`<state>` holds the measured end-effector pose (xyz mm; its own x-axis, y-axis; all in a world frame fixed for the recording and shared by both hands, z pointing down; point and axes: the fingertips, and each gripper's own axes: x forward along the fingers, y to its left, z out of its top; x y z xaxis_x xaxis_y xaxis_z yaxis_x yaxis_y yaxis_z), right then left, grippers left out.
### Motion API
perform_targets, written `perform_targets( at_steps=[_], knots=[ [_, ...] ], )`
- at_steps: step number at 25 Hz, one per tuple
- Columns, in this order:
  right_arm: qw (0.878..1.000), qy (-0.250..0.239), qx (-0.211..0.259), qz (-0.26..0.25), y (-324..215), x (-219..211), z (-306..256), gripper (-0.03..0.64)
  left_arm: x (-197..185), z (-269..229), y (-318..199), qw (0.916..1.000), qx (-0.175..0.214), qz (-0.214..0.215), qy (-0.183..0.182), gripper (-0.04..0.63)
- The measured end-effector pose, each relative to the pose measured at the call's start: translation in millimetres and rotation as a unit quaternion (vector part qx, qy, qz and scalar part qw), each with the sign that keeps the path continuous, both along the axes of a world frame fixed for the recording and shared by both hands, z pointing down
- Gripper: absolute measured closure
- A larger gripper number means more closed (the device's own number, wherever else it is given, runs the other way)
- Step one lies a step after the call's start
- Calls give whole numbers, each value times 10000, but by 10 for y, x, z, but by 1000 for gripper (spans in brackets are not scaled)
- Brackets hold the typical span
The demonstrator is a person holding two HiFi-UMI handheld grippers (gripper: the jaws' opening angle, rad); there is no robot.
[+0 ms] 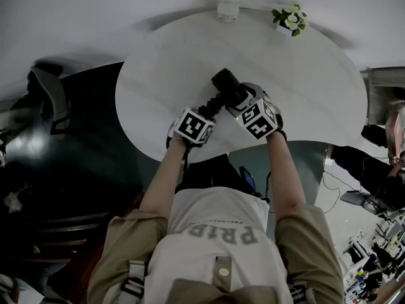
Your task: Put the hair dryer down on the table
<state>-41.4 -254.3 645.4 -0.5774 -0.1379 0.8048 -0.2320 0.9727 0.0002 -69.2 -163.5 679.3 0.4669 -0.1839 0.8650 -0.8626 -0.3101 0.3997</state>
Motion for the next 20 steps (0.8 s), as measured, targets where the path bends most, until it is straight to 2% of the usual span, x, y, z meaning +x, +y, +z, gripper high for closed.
perform_targets(
  at_steps=[10,20],
  knots=[
    [9991,60,-189,-365,-44,-73,68,261,0,62,1,9998,-137,-20,106,465],
    [9978,120,-489,-436,-72,-85,132,261,13,75,9,9990,-426,-26,155,460]
  ],
)
